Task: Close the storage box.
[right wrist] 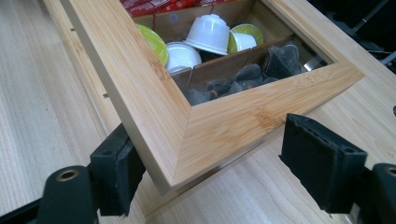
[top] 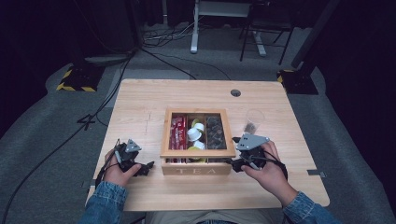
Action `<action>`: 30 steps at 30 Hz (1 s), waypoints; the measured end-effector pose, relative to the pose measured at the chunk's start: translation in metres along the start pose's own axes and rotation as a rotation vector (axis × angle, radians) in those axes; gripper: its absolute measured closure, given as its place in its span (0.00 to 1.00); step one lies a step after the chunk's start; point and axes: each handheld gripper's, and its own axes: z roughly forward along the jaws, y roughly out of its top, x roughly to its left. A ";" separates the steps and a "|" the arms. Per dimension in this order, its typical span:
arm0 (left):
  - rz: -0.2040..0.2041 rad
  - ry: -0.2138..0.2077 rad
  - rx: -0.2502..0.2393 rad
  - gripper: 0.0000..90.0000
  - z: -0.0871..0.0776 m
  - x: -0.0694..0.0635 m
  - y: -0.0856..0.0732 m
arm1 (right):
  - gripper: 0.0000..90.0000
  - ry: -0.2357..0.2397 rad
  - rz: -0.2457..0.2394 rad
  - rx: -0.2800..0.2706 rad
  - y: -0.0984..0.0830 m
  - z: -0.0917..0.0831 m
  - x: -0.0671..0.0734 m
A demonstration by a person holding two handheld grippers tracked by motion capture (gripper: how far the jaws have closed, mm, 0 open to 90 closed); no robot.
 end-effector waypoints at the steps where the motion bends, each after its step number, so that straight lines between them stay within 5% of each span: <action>1: 0.000 0.000 0.000 0.00 0.000 0.000 0.000 | 0.26 0.002 0.002 0.001 -0.001 0.000 0.001; 27: -0.004 0.002 -0.002 0.00 0.000 0.000 0.000 | 0.25 0.052 0.032 0.075 -0.011 0.006 0.010; 30: -0.001 0.002 -0.003 0.00 0.000 0.000 0.000 | 0.29 0.119 0.079 0.064 -0.011 0.006 0.007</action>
